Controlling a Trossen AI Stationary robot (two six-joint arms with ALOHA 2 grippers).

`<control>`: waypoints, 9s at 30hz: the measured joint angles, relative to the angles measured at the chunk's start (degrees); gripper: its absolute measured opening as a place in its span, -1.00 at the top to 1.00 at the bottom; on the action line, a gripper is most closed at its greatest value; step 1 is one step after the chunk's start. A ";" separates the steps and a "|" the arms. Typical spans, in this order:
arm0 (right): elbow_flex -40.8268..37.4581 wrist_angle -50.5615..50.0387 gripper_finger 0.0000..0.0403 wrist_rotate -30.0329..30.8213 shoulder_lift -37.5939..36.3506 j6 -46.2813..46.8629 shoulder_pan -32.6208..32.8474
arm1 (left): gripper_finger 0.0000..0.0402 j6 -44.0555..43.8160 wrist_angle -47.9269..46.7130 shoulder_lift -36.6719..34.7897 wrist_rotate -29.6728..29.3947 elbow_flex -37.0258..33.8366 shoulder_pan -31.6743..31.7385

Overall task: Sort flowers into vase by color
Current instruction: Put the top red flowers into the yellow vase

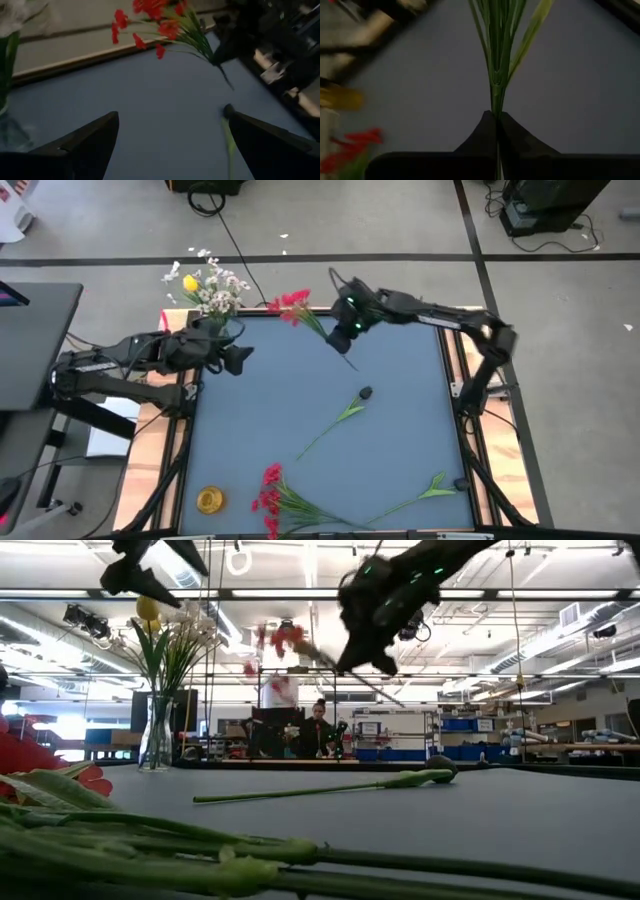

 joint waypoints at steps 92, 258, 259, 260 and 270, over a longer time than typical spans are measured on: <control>-21.47 17.38 0.29 9.64 -48.78 -19.52 11.39 | 0.93 48.44 16.74 -2.59 33.55 0.01 -14.86; -21.47 18.13 0.29 9.62 -48.80 -19.50 11.39 | -0.21 19.00 53.55 -10.99 12.21 -34.83 -67.41; -21.47 18.10 0.29 9.62 -48.80 -19.50 11.38 | -0.23 18.04 53.57 -10.99 11.96 -34.83 -67.38; -21.47 18.11 0.29 9.62 -48.80 -19.50 11.39 | -0.25 17.17 53.43 -10.99 11.68 -34.83 -67.38; -21.47 18.12 0.29 9.62 -48.80 -19.50 11.38 | -0.83 12.44 50.66 -12.85 12.35 -33.45 -67.38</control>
